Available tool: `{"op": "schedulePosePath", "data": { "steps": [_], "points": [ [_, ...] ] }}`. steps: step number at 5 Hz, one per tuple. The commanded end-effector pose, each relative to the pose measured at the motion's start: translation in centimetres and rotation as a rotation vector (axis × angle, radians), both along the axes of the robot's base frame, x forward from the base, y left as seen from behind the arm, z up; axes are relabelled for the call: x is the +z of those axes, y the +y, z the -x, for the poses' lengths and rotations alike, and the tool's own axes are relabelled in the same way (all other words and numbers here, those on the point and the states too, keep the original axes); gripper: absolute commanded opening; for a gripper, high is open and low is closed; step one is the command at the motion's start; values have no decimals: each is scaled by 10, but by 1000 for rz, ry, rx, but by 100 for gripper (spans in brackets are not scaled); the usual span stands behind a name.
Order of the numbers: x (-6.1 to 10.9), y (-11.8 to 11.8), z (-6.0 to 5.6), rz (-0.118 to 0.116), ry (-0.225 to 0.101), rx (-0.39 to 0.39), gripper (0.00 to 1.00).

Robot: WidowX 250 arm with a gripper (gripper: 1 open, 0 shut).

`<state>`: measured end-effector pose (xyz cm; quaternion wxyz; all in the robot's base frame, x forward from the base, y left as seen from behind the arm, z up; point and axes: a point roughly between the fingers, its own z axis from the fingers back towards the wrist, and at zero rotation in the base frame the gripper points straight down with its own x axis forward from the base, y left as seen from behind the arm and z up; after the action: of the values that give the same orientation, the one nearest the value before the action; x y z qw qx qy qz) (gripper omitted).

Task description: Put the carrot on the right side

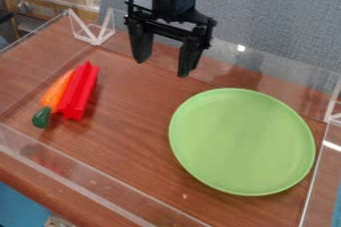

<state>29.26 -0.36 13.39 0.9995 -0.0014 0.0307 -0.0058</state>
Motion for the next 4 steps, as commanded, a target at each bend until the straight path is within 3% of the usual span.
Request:
{"op": "schedulePosePath", "data": {
  "steps": [1,2,3,4],
  "points": [
    [-15,14,5,-2,29,-32,100],
    [-29,58,19,-7,36,14,100],
    [-36,108,40,-14,-8,107,100],
    [-42,157,52,-6,-48,199,100]
  ]
}}
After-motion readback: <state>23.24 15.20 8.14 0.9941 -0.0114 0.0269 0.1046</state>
